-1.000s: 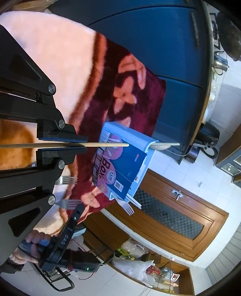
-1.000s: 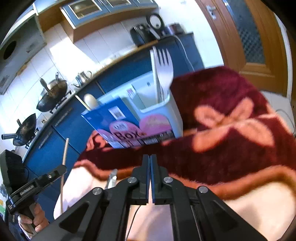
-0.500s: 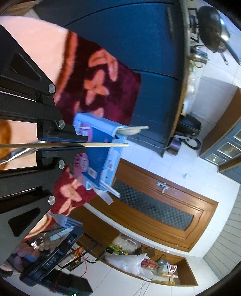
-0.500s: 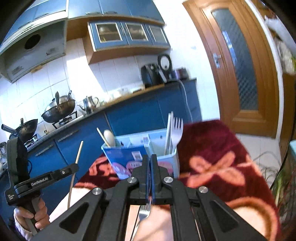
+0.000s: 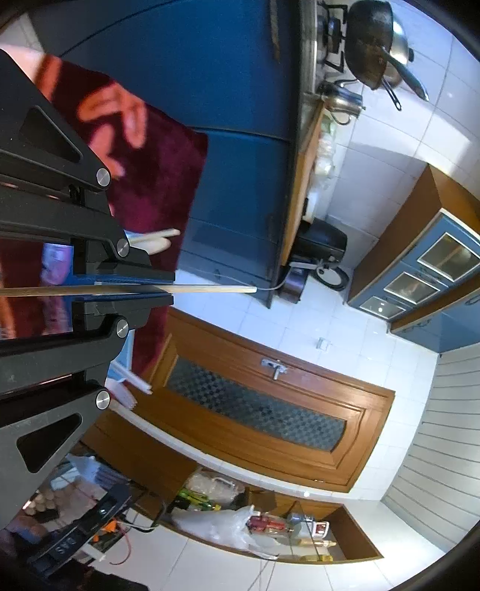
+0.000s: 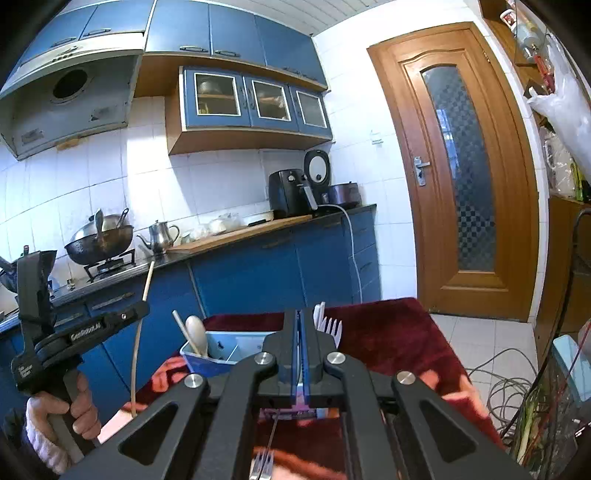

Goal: Organize utensils
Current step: 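Lift and carry the chopstick over the caddy with the left tool while the right tool carries the fork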

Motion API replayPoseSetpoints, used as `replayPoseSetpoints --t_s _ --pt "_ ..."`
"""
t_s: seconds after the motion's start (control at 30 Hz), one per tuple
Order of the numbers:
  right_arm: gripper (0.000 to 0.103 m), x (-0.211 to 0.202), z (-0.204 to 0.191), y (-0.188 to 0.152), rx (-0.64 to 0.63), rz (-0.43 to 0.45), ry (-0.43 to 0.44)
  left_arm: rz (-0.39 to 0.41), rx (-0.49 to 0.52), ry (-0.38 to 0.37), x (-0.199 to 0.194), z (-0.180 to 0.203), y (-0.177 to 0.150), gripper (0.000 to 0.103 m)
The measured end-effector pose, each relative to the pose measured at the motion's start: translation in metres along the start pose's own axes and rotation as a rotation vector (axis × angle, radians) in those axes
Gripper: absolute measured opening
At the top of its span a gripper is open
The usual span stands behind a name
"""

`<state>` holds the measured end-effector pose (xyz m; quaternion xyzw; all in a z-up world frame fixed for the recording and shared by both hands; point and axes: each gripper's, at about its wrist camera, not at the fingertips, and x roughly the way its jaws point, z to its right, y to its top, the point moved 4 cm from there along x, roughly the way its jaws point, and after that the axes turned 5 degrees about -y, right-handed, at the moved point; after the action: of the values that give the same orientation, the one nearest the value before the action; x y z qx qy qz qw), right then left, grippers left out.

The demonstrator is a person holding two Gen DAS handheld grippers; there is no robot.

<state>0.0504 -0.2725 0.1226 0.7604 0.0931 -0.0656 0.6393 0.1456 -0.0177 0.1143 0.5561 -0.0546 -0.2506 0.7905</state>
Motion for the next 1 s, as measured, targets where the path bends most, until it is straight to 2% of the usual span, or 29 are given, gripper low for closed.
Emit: replayPoseSetpoints --t_s 0.33,0.67,0.9,1.0 --pt "0.003 0.020 0.008 0.015 -0.022 0.018 -0.006 0.143 0.031 0.025 0.043 0.004 0.036 0.004" --pt "0.003 0.045 0.015 0.027 -0.038 0.034 -0.030 0.269 0.062 0.132 0.070 -0.010 0.031 0.004" --pt "0.003 0.063 0.012 0.044 -0.031 0.074 -0.051 0.261 0.096 0.170 0.079 -0.018 0.008 0.004" --pt "0.003 0.073 0.004 0.051 -0.067 0.110 -0.082 0.251 0.105 0.177 0.081 -0.019 0.002 0.004"
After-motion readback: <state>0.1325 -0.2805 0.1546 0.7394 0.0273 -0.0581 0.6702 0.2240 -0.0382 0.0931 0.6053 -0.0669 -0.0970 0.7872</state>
